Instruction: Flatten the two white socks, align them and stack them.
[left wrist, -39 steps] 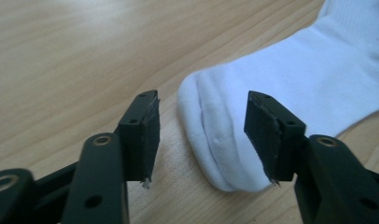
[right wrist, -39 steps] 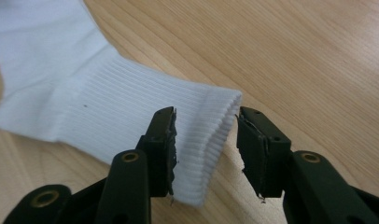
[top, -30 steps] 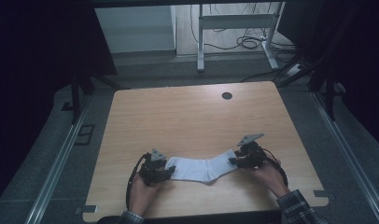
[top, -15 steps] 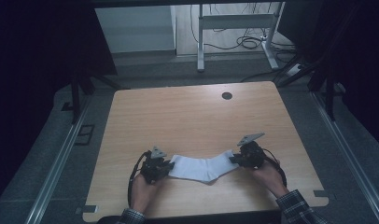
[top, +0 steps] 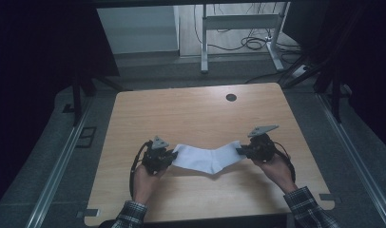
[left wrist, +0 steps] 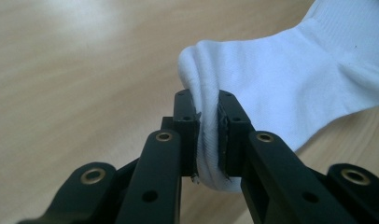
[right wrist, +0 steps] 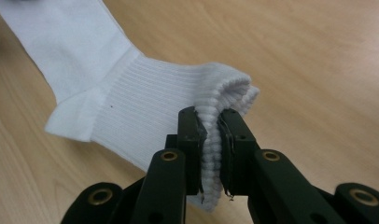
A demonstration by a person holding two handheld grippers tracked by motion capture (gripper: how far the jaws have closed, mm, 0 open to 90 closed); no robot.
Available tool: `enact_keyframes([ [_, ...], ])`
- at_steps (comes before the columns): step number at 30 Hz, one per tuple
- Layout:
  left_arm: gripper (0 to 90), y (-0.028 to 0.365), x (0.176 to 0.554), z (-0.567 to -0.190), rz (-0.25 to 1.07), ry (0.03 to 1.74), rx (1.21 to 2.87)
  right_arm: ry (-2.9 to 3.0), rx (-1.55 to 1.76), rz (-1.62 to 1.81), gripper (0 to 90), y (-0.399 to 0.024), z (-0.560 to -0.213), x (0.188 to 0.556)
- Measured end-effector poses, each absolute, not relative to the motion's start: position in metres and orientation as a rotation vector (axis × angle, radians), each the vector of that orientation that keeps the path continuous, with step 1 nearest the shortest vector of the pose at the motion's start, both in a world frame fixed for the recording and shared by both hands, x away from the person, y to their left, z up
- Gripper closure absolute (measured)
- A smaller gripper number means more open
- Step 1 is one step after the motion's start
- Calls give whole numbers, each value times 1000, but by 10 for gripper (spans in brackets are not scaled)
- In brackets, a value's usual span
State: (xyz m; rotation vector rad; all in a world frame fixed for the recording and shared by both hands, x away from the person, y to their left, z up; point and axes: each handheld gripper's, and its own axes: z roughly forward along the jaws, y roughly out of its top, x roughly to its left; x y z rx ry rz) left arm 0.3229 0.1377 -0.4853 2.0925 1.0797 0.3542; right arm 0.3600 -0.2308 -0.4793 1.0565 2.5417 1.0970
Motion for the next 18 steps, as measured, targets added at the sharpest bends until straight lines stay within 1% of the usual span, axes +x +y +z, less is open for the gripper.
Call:
enact_keyframes([
  [1,802,138,323,-485,354,1080,2092,2542,1057,1097,792,-231,-479,360],
  [4,802,135,339,-471,383,1063,2092,2516,1074,1106,792,-234,-470,373],
  [9,802,131,362,-462,419,1073,2103,2489,1089,1119,790,-235,-462,393],
  [14,802,127,379,-464,432,1093,2106,2471,1122,1109,790,-233,-464,409],
  [15,802,125,386,-468,447,1108,2108,2463,1139,1103,789,-232,-468,417],
  [18,801,122,395,-477,458,1134,2103,2457,1158,1098,789,-231,-474,426],
])
